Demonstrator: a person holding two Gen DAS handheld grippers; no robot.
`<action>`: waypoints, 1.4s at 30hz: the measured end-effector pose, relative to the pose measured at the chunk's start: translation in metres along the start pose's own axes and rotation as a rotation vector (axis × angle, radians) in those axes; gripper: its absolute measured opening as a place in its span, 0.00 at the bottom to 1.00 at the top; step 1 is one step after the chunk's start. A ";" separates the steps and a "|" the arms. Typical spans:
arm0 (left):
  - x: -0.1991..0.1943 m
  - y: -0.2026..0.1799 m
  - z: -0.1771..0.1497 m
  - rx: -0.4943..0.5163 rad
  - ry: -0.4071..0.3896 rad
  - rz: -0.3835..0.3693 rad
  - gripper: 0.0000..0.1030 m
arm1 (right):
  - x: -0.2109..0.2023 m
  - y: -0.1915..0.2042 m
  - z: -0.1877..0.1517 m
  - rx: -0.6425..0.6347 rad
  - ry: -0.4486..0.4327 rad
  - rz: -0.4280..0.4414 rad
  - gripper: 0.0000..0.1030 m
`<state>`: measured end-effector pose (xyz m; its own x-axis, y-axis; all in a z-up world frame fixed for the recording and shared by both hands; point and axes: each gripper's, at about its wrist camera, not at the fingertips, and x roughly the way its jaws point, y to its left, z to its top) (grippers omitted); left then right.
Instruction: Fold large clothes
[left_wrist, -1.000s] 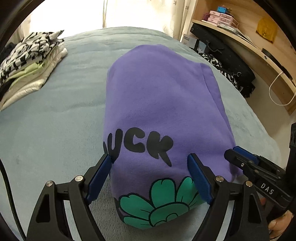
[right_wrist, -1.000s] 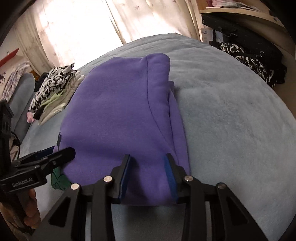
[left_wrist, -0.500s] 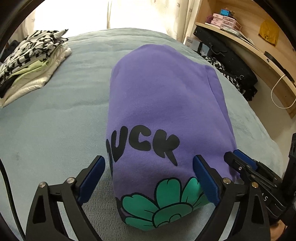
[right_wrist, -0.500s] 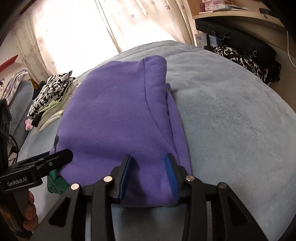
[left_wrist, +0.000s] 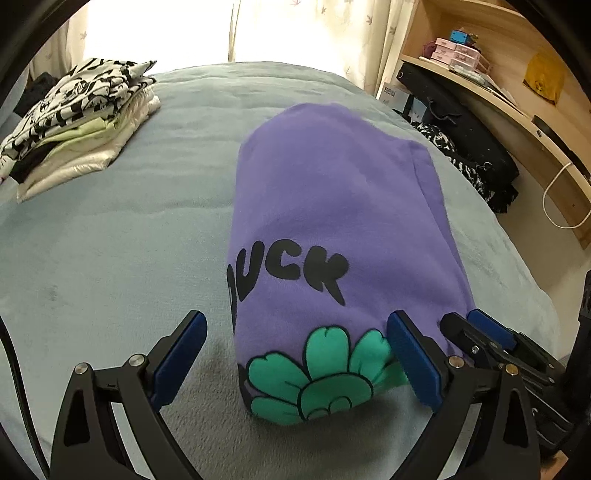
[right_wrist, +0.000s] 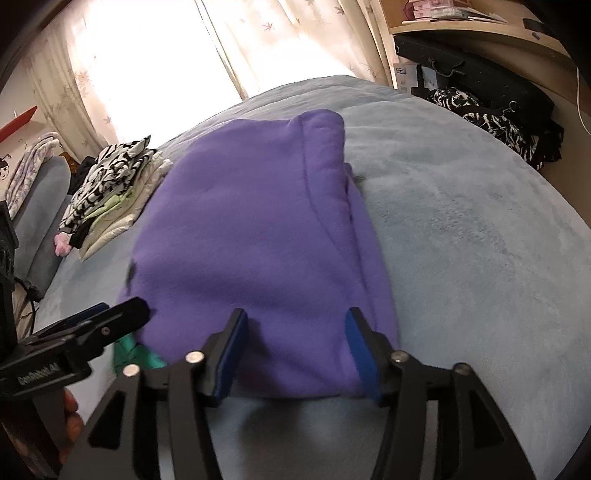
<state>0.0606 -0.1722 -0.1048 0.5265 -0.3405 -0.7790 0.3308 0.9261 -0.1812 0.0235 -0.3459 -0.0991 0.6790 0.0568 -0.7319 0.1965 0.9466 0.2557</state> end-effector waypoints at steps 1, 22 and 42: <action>-0.004 0.000 0.000 -0.001 0.002 -0.005 0.94 | -0.004 0.002 -0.001 0.002 -0.001 0.005 0.58; -0.023 0.018 0.002 -0.077 0.037 -0.141 0.94 | -0.052 -0.020 0.015 0.086 0.037 0.115 0.71; 0.061 0.040 0.025 -0.175 0.159 -0.286 0.99 | 0.048 -0.073 0.057 0.148 0.256 0.279 0.71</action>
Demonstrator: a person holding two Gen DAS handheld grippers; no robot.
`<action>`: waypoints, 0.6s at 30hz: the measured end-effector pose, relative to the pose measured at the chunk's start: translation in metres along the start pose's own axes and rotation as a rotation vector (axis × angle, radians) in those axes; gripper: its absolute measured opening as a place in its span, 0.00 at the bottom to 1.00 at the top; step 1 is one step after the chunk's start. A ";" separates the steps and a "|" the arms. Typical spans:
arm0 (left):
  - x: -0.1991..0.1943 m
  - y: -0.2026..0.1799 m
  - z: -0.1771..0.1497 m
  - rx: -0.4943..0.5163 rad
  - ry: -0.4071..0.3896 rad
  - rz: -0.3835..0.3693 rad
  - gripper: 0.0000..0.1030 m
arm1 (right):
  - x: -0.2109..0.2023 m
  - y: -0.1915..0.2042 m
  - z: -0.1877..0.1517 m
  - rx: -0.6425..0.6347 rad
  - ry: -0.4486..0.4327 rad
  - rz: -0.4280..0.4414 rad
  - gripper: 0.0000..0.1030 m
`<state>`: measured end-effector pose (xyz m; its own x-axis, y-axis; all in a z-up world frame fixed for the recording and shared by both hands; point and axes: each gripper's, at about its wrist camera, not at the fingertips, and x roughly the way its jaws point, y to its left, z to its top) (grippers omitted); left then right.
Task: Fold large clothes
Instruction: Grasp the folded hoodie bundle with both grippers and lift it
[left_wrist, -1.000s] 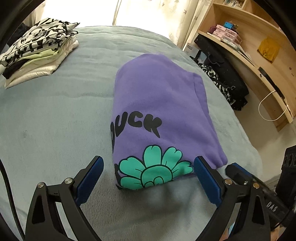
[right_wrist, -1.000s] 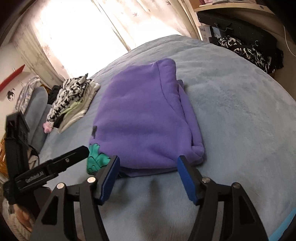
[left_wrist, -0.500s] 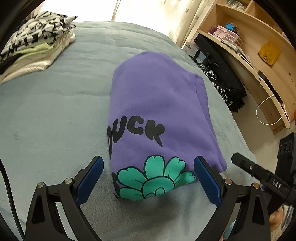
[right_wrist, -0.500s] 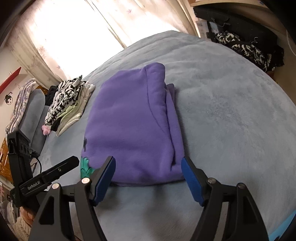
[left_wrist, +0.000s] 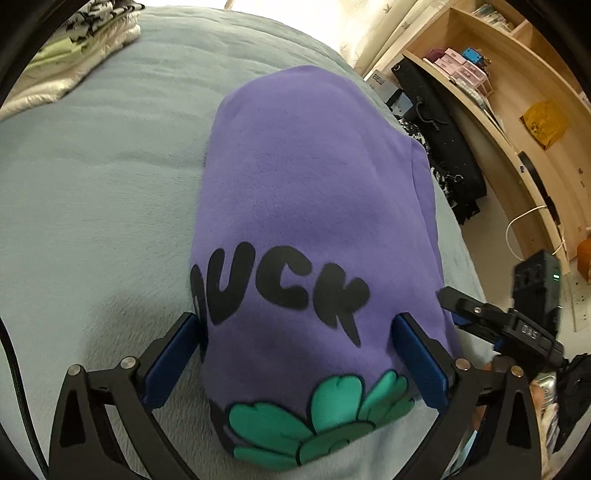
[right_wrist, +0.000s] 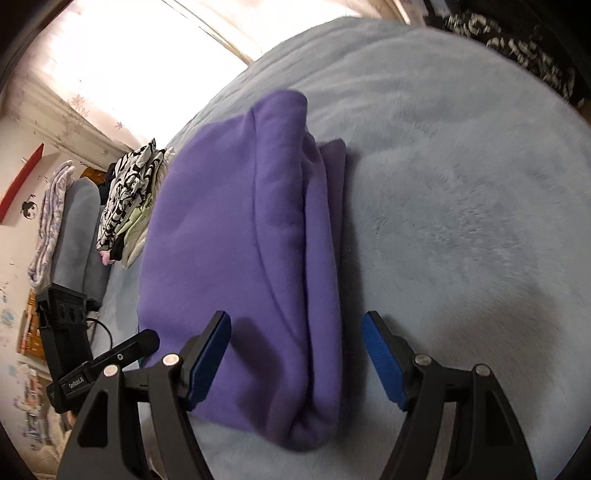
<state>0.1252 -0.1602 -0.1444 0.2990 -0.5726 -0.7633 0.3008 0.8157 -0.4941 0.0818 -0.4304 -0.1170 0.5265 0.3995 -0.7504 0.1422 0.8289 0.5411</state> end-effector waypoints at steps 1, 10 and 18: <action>0.002 0.002 0.001 -0.001 0.003 -0.010 0.99 | 0.005 -0.003 0.002 0.004 0.013 0.018 0.71; 0.015 0.011 0.005 -0.004 0.021 -0.096 0.99 | 0.045 -0.018 0.024 0.038 0.113 0.207 0.74; 0.030 0.026 0.014 -0.065 0.092 -0.185 0.99 | 0.081 -0.010 0.037 0.017 0.144 0.330 0.84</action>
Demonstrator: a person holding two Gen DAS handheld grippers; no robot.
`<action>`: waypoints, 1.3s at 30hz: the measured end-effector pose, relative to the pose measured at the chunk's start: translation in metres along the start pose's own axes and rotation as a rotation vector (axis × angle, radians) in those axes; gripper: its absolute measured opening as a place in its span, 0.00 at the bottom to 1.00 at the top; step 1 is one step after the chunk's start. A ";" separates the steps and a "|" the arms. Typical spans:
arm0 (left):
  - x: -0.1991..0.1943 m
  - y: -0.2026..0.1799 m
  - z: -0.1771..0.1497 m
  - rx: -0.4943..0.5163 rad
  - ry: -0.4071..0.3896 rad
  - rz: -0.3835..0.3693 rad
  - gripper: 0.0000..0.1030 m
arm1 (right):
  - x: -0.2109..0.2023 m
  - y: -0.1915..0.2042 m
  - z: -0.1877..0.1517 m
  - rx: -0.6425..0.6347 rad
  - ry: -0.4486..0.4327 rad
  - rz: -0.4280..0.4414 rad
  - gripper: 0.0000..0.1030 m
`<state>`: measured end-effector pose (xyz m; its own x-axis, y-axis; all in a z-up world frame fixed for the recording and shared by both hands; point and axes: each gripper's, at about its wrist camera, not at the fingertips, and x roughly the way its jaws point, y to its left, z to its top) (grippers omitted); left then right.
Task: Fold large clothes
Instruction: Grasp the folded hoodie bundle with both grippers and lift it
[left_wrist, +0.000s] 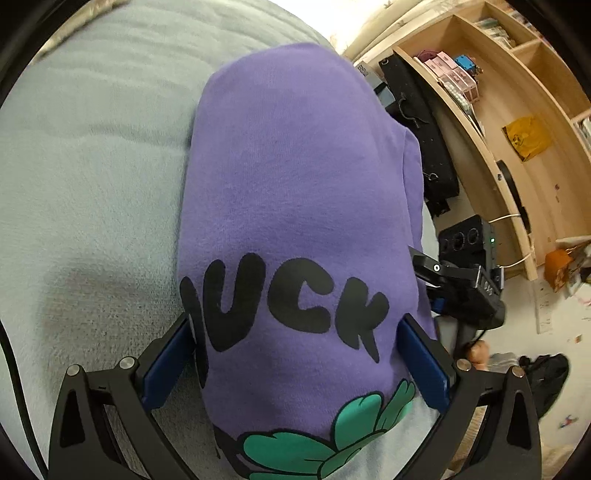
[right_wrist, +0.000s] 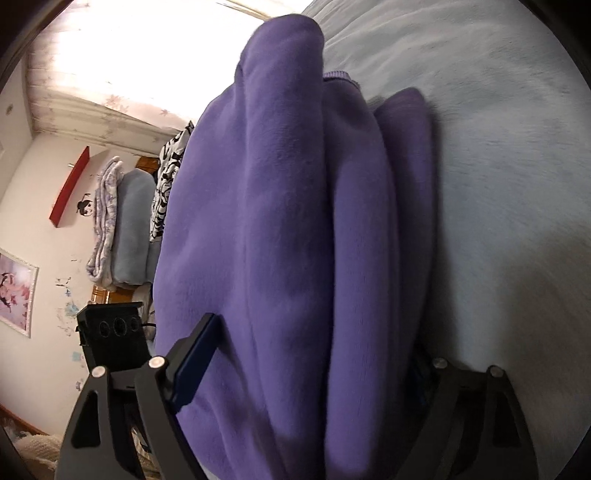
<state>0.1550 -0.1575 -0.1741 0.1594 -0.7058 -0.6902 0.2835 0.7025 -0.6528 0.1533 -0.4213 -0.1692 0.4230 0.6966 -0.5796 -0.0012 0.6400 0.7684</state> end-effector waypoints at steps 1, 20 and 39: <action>0.004 0.001 0.001 -0.009 0.014 -0.018 0.99 | 0.001 0.001 -0.001 -0.012 -0.005 0.001 0.84; 0.026 0.021 0.007 -0.027 0.074 -0.120 1.00 | -0.006 -0.003 -0.008 -0.016 -0.058 0.016 0.81; -0.037 -0.010 0.013 0.094 -0.036 -0.133 0.97 | -0.025 0.083 -0.022 -0.219 -0.185 -0.063 0.53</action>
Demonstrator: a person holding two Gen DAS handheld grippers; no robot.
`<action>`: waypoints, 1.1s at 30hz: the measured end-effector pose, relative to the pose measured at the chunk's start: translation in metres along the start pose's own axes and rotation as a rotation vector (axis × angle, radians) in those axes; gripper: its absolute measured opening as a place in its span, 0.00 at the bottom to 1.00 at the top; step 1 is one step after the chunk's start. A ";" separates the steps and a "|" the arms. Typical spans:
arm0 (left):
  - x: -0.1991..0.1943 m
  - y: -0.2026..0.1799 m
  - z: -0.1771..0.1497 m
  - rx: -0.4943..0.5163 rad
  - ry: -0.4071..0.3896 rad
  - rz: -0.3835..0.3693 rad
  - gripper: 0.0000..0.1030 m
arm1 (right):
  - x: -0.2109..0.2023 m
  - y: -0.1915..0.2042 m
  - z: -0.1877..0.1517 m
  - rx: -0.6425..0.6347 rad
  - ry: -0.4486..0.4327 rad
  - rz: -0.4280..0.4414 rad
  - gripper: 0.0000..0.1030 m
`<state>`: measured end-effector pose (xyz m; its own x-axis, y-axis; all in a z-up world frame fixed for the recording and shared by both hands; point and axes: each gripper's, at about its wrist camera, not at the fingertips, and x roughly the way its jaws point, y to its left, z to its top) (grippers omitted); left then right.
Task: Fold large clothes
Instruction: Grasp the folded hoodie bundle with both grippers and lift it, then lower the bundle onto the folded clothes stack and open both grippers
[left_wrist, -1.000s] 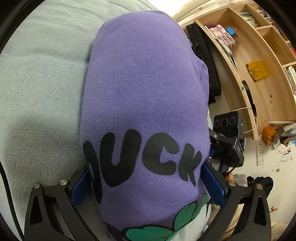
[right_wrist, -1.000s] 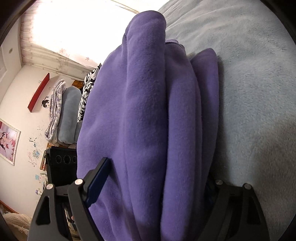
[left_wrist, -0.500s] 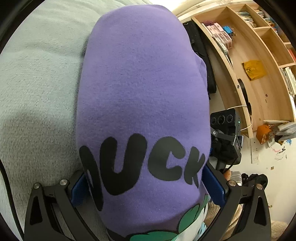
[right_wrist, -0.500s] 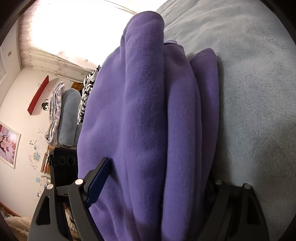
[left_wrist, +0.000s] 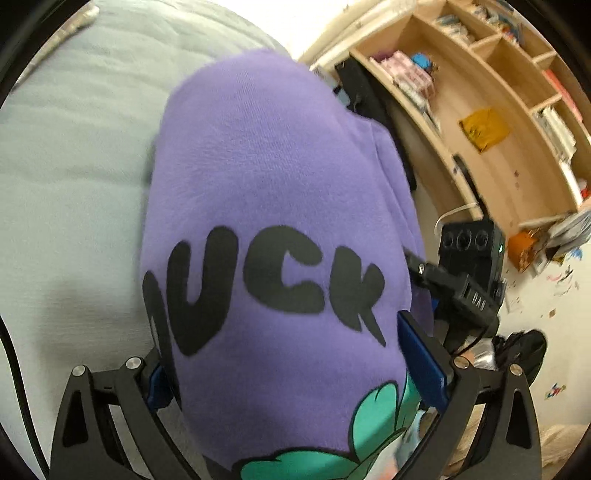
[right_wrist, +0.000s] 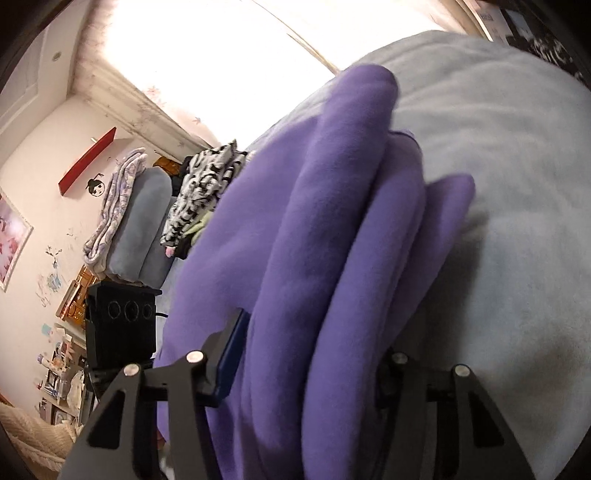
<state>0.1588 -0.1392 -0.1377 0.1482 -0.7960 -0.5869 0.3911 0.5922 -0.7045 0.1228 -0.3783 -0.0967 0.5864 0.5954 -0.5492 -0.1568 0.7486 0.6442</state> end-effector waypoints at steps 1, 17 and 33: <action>-0.014 -0.002 0.003 -0.004 -0.013 -0.002 0.97 | 0.000 0.008 0.001 -0.004 -0.002 0.006 0.53; -0.277 0.020 0.140 0.112 -0.253 0.163 0.97 | 0.104 0.227 0.127 -0.193 -0.092 0.230 0.52; -0.375 0.213 0.380 0.128 -0.247 0.313 0.97 | 0.369 0.306 0.295 -0.111 -0.098 0.354 0.52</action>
<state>0.5315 0.2379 0.0835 0.4853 -0.5950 -0.6407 0.3999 0.8027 -0.4425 0.5261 -0.0155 0.0545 0.5531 0.7960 -0.2460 -0.4448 0.5318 0.7206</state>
